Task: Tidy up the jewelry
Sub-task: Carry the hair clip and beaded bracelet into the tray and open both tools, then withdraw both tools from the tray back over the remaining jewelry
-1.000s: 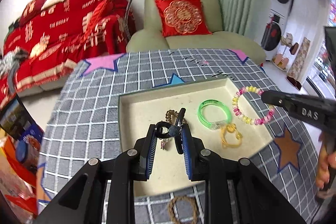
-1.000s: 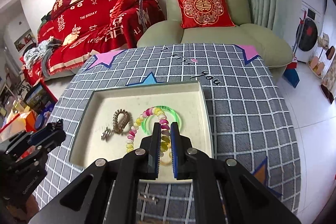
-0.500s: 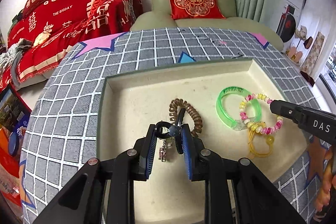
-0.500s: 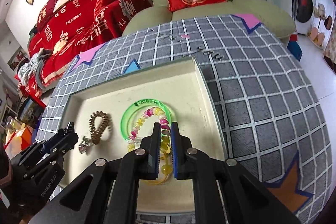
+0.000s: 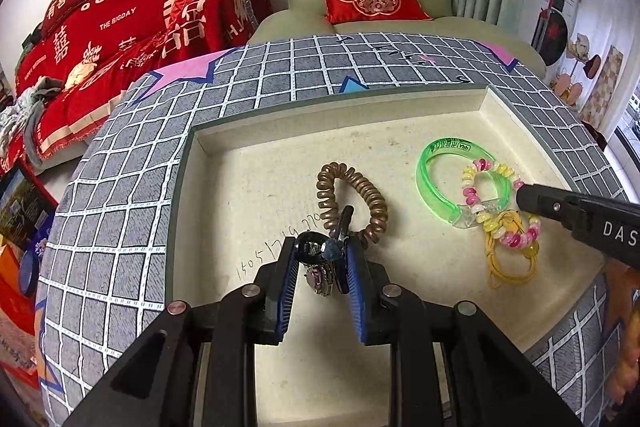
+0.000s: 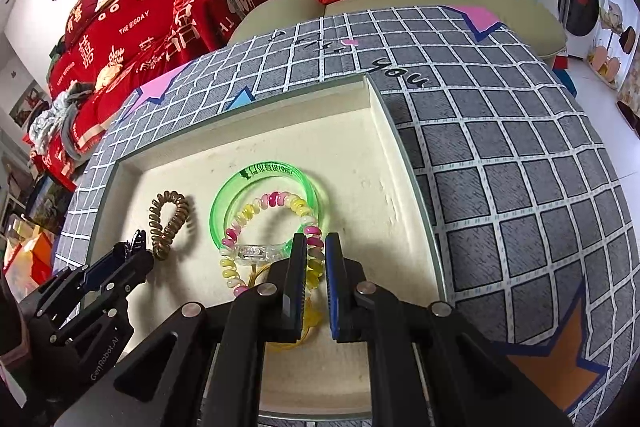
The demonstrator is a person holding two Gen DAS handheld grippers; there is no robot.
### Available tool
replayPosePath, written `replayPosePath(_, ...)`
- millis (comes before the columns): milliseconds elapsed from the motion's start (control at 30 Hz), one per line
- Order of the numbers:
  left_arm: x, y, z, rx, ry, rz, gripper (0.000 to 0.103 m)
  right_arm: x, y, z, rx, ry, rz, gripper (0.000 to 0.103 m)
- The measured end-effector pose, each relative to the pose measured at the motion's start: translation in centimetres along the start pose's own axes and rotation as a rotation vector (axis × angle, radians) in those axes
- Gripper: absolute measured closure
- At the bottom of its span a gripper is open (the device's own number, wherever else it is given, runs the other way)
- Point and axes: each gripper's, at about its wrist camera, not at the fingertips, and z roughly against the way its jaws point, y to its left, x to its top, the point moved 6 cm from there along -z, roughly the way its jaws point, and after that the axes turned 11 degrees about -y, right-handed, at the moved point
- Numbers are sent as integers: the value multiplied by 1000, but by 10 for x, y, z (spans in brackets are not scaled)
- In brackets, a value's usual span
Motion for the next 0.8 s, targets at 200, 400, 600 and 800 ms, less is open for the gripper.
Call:
replayPosePath(200, 7, 1, 11, 4, -40, 15, 0, 6, -6, 12, 47, -32, -67, 33)
replayPosePath(400, 18, -2, 33, 11, -108, 1, 0, 16, -8, 34, 62, -96, -94, 33)
replayPosePath(600, 20, -1, 56, 6, -142, 15, 0, 15, -18, 51, 63, -112, -146, 30)
replayPosePath(800, 12, 0, 76, -12, -126, 33, 0, 9, -21, 71, 69, -131, -153, 18)
